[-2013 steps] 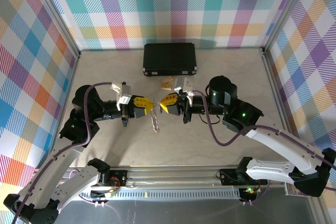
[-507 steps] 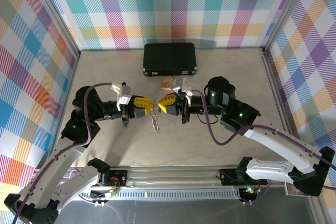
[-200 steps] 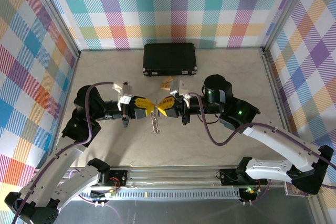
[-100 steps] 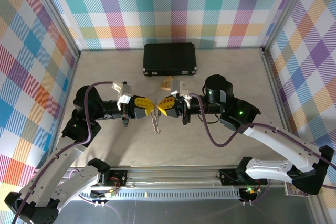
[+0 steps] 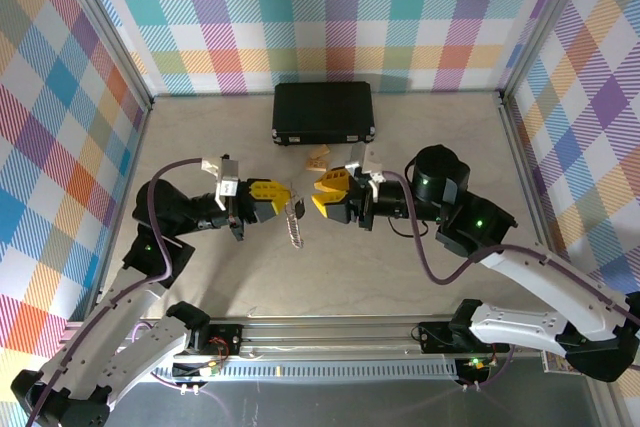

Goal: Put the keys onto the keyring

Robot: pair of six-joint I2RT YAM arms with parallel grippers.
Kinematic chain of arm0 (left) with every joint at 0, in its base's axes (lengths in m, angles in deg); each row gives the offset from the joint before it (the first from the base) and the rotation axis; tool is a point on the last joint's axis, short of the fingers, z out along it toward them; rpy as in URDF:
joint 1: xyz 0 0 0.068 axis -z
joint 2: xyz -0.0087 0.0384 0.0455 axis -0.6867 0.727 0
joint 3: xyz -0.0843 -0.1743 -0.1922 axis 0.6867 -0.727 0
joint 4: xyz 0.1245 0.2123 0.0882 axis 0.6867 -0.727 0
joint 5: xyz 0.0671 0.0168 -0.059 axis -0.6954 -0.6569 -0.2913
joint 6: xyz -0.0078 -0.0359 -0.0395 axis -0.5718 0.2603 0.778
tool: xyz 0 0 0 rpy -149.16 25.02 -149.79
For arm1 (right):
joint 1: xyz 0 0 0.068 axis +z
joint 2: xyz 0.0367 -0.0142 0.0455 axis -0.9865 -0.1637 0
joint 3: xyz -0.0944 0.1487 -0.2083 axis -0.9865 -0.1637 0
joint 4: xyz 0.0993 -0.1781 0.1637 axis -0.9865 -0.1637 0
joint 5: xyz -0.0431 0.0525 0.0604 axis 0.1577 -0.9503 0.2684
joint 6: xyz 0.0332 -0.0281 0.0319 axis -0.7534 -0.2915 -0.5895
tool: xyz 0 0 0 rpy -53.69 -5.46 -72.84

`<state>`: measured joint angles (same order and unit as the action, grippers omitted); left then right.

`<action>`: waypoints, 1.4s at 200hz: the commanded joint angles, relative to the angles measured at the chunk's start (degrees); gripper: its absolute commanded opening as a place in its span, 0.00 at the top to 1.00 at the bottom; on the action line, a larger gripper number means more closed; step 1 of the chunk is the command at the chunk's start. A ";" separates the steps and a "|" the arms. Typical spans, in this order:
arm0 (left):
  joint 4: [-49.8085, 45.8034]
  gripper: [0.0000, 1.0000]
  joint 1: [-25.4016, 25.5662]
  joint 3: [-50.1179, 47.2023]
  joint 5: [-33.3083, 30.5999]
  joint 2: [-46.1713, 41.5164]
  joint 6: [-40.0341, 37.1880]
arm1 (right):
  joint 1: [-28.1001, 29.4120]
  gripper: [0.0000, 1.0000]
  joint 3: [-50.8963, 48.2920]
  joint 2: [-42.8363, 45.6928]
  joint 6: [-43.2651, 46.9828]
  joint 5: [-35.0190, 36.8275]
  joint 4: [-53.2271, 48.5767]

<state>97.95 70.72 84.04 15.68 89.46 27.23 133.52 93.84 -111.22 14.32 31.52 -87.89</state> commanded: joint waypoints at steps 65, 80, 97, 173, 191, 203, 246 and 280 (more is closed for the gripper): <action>16.99 1.00 3.12 -2.80 -4.32 -0.99 7.92 | -2.89 0.63 7.94 -6.51 -8.34 -7.58 -0.28; 17.59 1.00 3.30 -2.57 -4.33 -0.63 8.14 | -3.02 0.61 8.44 -7.00 -8.51 -9.31 -0.66; 17.67 1.00 3.41 -2.10 -3.88 0.05 8.19 | -3.02 0.61 9.39 -7.63 -8.12 -11.87 -1.92; 17.97 1.00 3.85 -1.02 -2.65 1.89 8.51 | -3.03 0.72 8.74 -7.82 -6.13 -12.89 -3.25; 18.05 1.00 3.94 -1.02 -2.04 2.07 8.73 | -3.02 0.72 7.88 -7.02 -6.36 -12.47 -2.02; 18.06 1.00 4.01 -1.01 -1.70 2.13 8.97 | -2.99 0.70 7.48 -6.43 -6.42 -12.31 -1.42; 17.47 1.00 4.02 -0.59 0.85 2.21 9.65 | -3.20 0.60 6.33 -4.16 -6.79 -8.58 -1.57; 16.29 1.00 4.15 0.02 2.38 1.85 9.73 | -3.86 0.52 6.46 -4.52 -7.73 -9.18 -3.02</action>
<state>111.83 74.37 81.28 15.68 92.06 36.38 130.16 99.83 -116.00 7.21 22.16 -90.51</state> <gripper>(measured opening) 0.050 0.452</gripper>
